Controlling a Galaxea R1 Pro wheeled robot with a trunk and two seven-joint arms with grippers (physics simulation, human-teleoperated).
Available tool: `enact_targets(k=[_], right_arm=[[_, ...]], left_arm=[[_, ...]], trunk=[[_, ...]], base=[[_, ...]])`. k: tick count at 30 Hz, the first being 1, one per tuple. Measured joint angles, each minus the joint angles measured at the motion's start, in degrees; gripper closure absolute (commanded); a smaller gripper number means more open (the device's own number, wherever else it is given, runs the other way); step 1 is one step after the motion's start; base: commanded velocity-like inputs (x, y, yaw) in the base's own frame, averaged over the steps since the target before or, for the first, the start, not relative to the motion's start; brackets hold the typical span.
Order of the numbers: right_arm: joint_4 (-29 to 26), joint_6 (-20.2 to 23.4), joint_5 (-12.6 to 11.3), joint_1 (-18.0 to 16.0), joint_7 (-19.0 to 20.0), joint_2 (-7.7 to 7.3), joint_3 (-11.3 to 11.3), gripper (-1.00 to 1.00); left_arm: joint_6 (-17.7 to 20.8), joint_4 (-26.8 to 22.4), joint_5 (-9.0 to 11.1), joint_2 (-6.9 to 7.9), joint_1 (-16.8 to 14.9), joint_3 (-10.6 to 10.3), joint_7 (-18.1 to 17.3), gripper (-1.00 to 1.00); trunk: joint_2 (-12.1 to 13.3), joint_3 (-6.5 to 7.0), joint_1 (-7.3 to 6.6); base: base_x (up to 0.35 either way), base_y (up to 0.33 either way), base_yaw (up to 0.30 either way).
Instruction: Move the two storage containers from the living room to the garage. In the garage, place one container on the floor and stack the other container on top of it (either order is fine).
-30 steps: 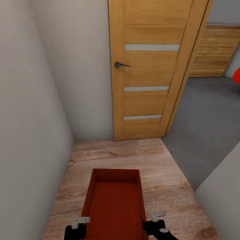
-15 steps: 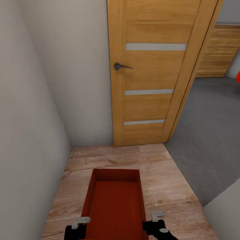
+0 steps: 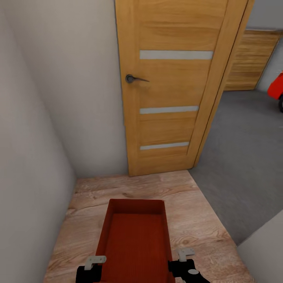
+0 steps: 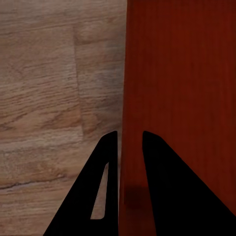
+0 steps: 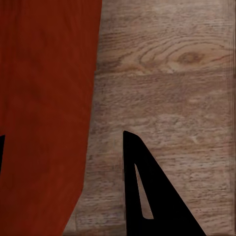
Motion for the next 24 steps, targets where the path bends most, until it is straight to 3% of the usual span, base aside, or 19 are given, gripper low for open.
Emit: enact_targets(k=[11,24], right_arm=[[0.0,0.0,0.0,0.0,0.0,0.0,0.0,1.0],[0.0,0.0,0.0,0.0,0.0,0.01,0.0,1.0]], left_arm=[[0.0,0.0,0.0,0.0,0.0,0.0,0.0,1.0],[0.0,0.0,0.0,0.0,0.0,0.0,0.0,1.0]], trunk=[[0.0,0.0,0.0],[0.0,0.0,-0.02]], base=[[0.002,0.0,-0.239],[0.177,0.089,-0.027]])
